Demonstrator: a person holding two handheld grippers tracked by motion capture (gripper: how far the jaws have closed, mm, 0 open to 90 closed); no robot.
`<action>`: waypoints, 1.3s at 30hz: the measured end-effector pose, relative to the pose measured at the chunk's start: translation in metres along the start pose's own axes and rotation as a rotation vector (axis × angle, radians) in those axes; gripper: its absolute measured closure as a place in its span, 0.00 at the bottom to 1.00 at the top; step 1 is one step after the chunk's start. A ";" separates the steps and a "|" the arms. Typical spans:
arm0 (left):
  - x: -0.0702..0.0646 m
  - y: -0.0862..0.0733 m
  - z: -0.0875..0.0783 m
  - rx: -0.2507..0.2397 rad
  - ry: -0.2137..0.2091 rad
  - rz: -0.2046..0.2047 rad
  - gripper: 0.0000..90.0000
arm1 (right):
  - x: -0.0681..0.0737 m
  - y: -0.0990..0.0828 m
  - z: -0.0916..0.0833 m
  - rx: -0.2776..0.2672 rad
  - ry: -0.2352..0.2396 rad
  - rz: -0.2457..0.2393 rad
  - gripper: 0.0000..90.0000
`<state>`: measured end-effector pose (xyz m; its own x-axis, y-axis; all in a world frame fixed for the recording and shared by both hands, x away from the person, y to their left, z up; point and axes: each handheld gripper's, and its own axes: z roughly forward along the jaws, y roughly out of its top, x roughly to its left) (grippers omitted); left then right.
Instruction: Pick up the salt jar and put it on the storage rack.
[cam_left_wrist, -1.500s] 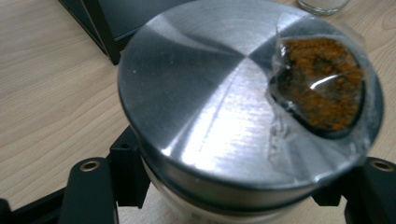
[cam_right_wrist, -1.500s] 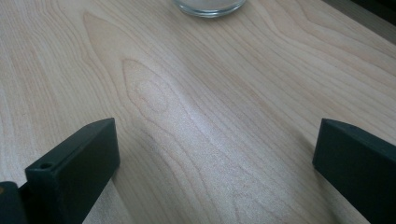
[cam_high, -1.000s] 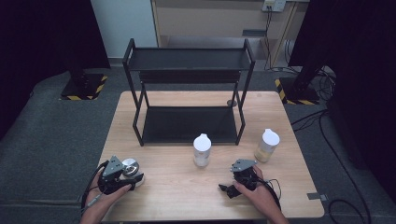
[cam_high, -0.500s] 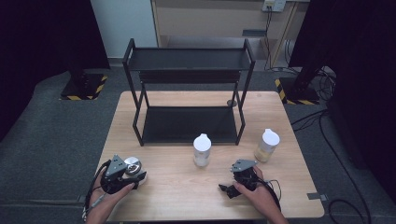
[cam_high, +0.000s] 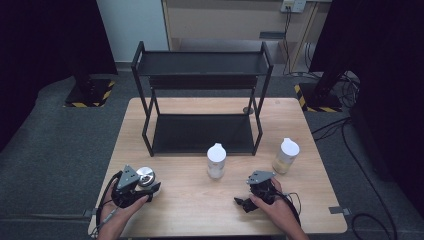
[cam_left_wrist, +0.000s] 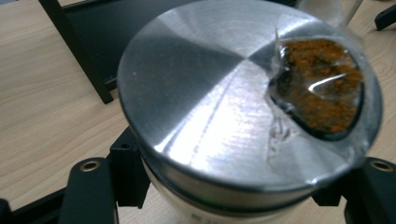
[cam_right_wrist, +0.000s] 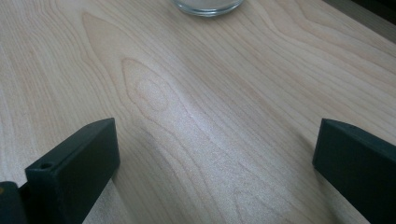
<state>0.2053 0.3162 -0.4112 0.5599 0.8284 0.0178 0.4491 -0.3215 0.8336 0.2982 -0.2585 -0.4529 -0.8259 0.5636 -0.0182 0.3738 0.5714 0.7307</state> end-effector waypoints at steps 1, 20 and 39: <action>0.000 0.000 0.000 0.000 0.000 0.000 0.33 | 0.000 0.000 0.000 0.002 -0.001 0.001 0.01; -0.013 0.011 0.003 -0.003 0.050 -0.035 0.33 | 0.003 -0.001 -0.001 0.002 -0.009 0.009 0.01; -0.016 0.031 0.020 -0.023 0.083 -0.061 0.33 | 0.005 -0.002 -0.002 0.003 -0.013 0.012 0.01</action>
<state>0.2240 0.2837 -0.3961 0.4721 0.8815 0.0118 0.4639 -0.2599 0.8469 0.2924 -0.2577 -0.4526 -0.8156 0.5784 -0.0185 0.3851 0.5663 0.7287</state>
